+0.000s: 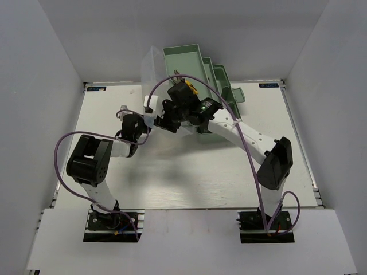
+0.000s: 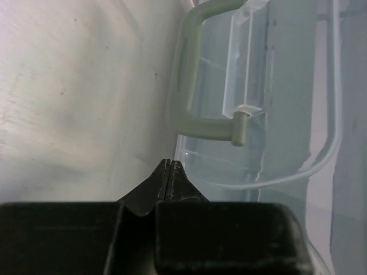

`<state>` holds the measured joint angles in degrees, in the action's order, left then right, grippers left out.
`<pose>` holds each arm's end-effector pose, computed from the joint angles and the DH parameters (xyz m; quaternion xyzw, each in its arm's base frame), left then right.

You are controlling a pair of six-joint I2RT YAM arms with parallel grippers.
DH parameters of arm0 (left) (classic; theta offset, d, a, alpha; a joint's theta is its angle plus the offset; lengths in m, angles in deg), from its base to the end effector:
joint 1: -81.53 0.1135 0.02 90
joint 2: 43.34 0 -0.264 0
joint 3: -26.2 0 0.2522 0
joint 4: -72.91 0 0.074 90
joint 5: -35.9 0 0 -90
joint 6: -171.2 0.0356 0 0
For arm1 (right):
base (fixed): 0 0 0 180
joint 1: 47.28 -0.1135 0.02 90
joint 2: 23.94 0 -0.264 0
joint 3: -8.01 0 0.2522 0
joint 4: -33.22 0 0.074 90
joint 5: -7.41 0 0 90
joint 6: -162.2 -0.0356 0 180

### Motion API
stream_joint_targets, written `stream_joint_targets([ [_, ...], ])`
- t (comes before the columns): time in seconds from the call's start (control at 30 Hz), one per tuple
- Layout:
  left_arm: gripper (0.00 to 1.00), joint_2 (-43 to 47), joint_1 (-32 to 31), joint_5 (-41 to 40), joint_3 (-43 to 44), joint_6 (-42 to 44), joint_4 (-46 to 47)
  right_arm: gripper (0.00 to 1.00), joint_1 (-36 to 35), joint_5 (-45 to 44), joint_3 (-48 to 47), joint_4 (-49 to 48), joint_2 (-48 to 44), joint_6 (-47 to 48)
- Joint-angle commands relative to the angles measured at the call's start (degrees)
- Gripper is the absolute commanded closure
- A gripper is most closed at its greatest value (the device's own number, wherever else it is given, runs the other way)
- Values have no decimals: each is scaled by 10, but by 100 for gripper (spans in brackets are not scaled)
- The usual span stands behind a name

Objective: Sort the tools into containers

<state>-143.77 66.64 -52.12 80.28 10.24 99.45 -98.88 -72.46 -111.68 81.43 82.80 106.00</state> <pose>0.3331 -0.0898 0.1535 -0.3757 0.7268 -0.4018 0.4113 0.2627 0.3416 0.3599 -0.6297 0.6226 0.1483 0.4403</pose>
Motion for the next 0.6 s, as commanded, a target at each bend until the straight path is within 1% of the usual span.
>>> stream_joint_targets([
  [0.0, 94, 8, 0, 35, 20, -1, 29, 41, -17, 3, -19, -26, -64, 8],
  [0.03, 94, 8, 7, 42, 25, -1, 29, 39, -19, -1, -32, -1, -65, 11],
  [0.1, 94, 1, 7, 49, 30, -1, 29, 39, -19, -6, -63, 12, -73, 4],
  [0.13, 94, 1, 7, 49, 30, -1, 29, 39, -19, -25, -74, 32, -76, 1],
  [0.17, 94, -4, 12, 49, 36, 5, 29, 37, -19, -27, -84, 43, -86, 2],
  [0.2, 94, -4, 12, 49, 36, 5, 24, 37, -19, -30, -115, 56, -88, 6],
  [0.23, 94, -4, 12, 54, 36, 5, 24, 35, -18, -36, -124, 84, -95, 27],
  [0.27, 94, -4, 12, 54, 42, 5, 24, 35, -19, -41, -132, 113, -100, 35],
  [0.3, 94, -4, 12, 59, 42, 5, 24, 36, -18, -49, -139, 127, -116, 62],
  [0.33, 94, -4, 12, 59, 42, 5, 24, 40, -14, -88, -131, 126, -123, 74],
  [0.37, 94, -4, 12, 59, 47, 5, 24, 50, -13, -175, -111, 100, -131, 65],
  [0.4, 94, -4, 12, 65, 47, 5, 24, 91, -11, -235, -93, 21, -158, 53],
  [0.43, 94, 1, 12, 65, 54, 5, 19, 100, -1, -299, -39, -32, -169, 45],
  [0.47, 94, 1, 17, 65, 54, 11, 14, 100, 21, -403, 9, -88, -178, 73],
  [0.5, 94, 1, 17, 71, 63, 11, 8, 100, 63, -411, 25, -160, -191, 74],
  [0.53, 94, 1, 17, 77, 73, 17, 8, 100, 88, -413, 33, -157, -190, 65],
  [0.57, 94, 1, 17, 77, 73, 17, 1, 100, 135, -397, 31, -148, -189, -1],
])
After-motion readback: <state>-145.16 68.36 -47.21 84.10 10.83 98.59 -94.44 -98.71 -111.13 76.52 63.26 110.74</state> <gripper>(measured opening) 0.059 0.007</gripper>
